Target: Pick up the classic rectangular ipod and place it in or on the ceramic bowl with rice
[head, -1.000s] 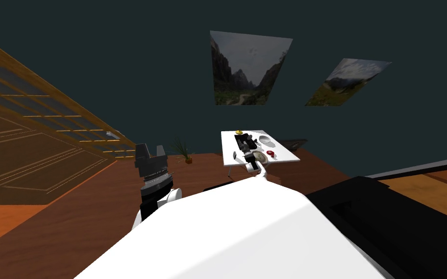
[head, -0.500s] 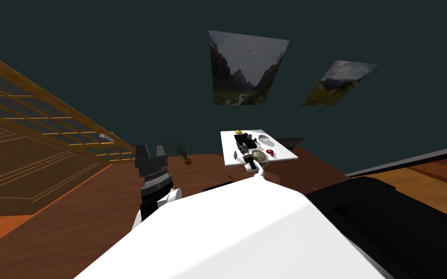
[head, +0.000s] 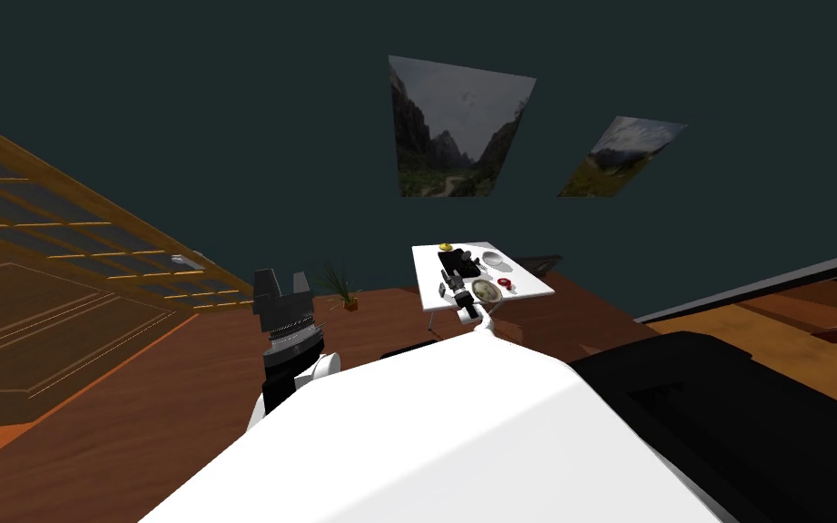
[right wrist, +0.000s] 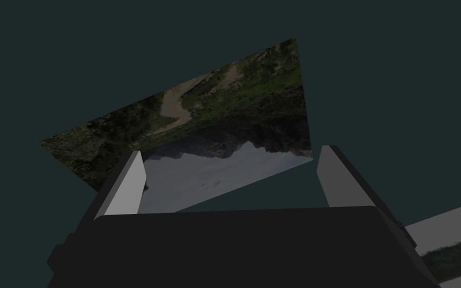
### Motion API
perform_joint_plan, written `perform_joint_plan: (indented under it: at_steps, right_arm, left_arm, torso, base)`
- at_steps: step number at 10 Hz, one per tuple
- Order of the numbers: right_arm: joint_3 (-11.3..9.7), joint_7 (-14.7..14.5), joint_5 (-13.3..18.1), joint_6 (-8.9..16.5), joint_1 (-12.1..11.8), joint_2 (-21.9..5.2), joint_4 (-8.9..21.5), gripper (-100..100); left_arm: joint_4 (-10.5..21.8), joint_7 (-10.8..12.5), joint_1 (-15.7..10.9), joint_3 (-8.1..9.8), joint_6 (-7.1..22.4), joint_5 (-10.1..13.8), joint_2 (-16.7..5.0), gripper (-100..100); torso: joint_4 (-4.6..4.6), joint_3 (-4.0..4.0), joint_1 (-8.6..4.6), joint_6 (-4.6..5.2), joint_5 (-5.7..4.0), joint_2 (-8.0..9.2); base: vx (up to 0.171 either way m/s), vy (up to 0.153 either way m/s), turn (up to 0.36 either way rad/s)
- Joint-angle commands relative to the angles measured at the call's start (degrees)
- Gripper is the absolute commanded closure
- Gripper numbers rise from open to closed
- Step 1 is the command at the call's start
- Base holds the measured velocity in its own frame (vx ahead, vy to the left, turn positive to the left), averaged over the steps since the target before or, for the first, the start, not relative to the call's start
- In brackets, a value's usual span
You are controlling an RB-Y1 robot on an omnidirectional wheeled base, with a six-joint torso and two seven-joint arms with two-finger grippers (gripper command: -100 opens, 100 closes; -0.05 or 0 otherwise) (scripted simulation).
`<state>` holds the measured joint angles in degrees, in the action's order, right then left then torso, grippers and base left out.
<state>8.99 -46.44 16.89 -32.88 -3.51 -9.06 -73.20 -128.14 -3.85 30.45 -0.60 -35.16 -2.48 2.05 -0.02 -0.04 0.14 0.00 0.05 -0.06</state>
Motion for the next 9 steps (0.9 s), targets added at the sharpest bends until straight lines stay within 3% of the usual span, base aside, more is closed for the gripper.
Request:
perform_joint_plan:
  at_steps: [1, 4, 7, 9]
  right_arm:
    - [0.20, -2.47, 0.66, -1.20, 1.07, 0.15, 2.86, -100]
    - [0.33, -4.44, 1.17, -2.16, 1.91, 0.21, 6.43, -100]
    - [0.64, -9.80, 2.42, -5.08, 4.16, 0.43, 14.07, -100]
    - [0.71, -11.38, 2.75, -6.03, 4.81, 0.51, 16.59, -100]
  left_arm:
    - [0.00, 0.00, 0.00, 0.00, 0.00, 0.00, 0.00, 0]
    - [0.00, 0.00, 0.00, 0.00, 0.00, 0.00, 0.00, 0]
    - [0.00, 0.00, 0.00, 0.00, 0.00, 0.00, 0.00, 0]
    - [0.00, 0.00, 0.00, 0.00, 0.00, 0.00, 0.00, 0]
  torso:
    - [0.00, 0.00, 0.00, 0.00, 0.00, 0.00]
    - [0.00, 0.00, -0.01, 0.01, -0.01, -0.01]
    - [0.00, 0.02, 0.08, 0.01, 0.01, 0.03]
    - [0.00, 0.00, 0.08, 0.00, 0.01, -0.01]
  base:
    - [0.010, 0.046, -0.084]
    - [0.008, 0.042, -0.070]
    - [-0.002, 0.064, -0.137]
    - [0.013, 0.059, -0.076]
